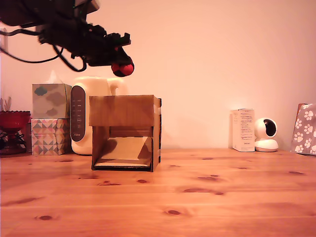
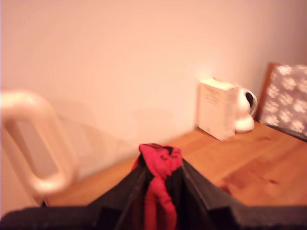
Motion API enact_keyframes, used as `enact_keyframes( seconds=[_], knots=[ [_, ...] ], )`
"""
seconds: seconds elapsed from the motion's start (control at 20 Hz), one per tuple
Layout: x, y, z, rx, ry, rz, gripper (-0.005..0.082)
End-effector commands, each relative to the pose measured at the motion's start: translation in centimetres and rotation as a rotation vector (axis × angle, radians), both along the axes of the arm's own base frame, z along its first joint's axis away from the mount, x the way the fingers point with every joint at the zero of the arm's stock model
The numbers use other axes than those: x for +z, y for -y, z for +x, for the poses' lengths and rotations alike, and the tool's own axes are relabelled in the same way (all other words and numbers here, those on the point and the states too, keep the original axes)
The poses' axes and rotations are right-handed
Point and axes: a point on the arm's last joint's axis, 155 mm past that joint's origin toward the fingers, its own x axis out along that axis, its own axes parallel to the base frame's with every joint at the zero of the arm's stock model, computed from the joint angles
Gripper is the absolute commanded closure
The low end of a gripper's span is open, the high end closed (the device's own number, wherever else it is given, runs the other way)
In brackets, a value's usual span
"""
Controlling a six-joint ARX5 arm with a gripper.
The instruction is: Drop the footbag into the cardboard dice tower
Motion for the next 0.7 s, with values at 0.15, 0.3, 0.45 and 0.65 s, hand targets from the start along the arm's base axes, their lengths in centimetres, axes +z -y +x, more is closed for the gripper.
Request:
enact_keyframes(
  seconds=[0.15, 0.3, 0.45, 0.65],
  knots=[
    [-3.7, 0.4, 2.0, -0.006, -0.080, 0.030, 0.0624],
    [-4.1, 0.5, 2.0, -0.011, -0.087, 0.032, 0.0624],
    [-3.9, 0.5, 2.1, -0.012, -0.078, 0.030, 0.0590],
    [-4.6, 0.4, 1.9, -0.013, -0.109, 0.043, -0.0019]
  ],
)
